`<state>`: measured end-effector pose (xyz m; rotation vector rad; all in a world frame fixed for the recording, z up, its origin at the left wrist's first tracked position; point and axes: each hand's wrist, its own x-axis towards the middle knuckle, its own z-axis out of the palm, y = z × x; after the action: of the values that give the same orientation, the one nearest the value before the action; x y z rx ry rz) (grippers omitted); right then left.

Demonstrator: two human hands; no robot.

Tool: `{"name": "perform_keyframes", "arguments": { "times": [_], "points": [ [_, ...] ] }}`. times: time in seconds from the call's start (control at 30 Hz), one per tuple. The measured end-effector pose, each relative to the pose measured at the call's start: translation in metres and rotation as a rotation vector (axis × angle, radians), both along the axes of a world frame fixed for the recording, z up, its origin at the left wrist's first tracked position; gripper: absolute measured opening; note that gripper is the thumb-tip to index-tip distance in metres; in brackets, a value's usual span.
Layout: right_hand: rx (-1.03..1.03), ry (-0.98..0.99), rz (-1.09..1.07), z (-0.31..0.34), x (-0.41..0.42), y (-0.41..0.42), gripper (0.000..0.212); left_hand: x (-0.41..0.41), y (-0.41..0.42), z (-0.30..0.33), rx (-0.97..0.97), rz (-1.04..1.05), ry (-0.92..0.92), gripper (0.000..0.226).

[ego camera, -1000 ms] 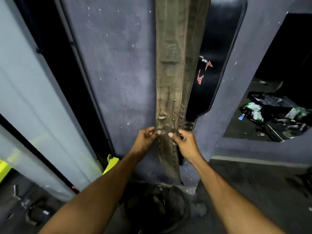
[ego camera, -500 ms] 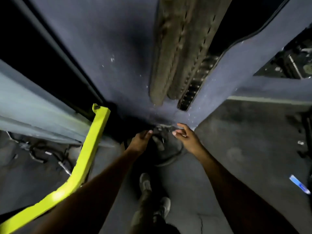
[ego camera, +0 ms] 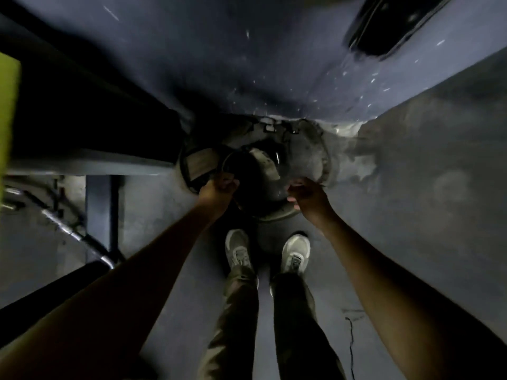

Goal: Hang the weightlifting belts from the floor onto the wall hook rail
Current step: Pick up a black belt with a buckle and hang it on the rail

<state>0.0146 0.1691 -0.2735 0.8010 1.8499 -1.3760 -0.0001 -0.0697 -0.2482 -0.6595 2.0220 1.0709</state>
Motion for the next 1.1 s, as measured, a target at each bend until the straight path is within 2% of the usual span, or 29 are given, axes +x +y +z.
{"name": "perform_keyframes", "arguments": {
  "times": [0.07,0.13,0.2,0.27,0.37,0.43,0.53,0.6,0.67,0.73,0.8,0.87,0.97,1.03,1.1],
  "points": [
    [-0.039,-0.044,0.02,-0.065,-0.003,-0.005,0.012,-0.008,-0.004,-0.056,-0.052,-0.037,0.0,0.044],
    [-0.075,-0.064,0.044,-0.123,-0.009,-0.009,0.02,-0.017,-0.007,-0.112,-0.141,-0.08,0.052,0.049],
    [-0.091,-0.079,0.075,-0.17,-0.017,-0.017,0.028,-0.027,-0.012,-0.156,-0.208,-0.065,0.079,0.062],
    [-0.112,-0.093,0.072,-0.21,-0.027,-0.029,0.027,-0.039,-0.015,-0.19,-0.268,-0.128,0.115,0.068],
    [-0.188,-0.141,0.041,-0.246,-0.044,-0.049,0.039,-0.054,-0.023,-0.235,-0.34,-0.252,0.154,0.067],
    [-0.263,-0.189,-0.036,-0.263,-0.056,-0.06,0.047,-0.06,-0.025,-0.256,-0.37,-0.286,0.158,0.056],
    [-0.38,-0.27,-0.229,-0.278,-0.073,-0.076,0.057,-0.055,-0.017,-0.265,-0.399,-0.246,0.192,0.049],
    [-0.431,-0.287,-0.365,-0.278,-0.086,-0.087,0.069,-0.041,-0.006,-0.259,-0.357,-0.191,0.227,0.06],
    [-0.426,-0.277,-0.482,-0.277,-0.093,-0.091,0.069,-0.02,0.008,-0.25,-0.345,-0.247,0.226,0.069],
    [-0.361,-0.263,-0.505,-0.275,-0.091,-0.089,0.057,0.002,0.022,-0.233,-0.285,-0.25,0.236,0.072],
    [-0.305,-0.237,-0.479,-0.262,-0.084,-0.079,0.04,0.021,0.036,-0.211,-0.151,-0.149,0.297,0.076],
    [-0.267,-0.233,-0.477,-0.243,-0.073,-0.067,0.034,0.031,0.042,-0.193,0.016,0.075,0.344,0.061],
    [-0.327,-0.251,-0.409,-0.209,-0.06,-0.051,0.028,0.027,0.04,-0.179,0.103,0.295,0.228,0.023],
    [-0.332,-0.206,-0.333,-0.16,-0.055,-0.04,0.031,0.013,0.042,-0.144,0.239,0.355,0.127,0.016],
    [-0.347,-0.092,-0.302,-0.105,-0.048,-0.036,0.03,-0.007,0.045,-0.099,0.33,0.371,0.024,0.024]
  ]
}}
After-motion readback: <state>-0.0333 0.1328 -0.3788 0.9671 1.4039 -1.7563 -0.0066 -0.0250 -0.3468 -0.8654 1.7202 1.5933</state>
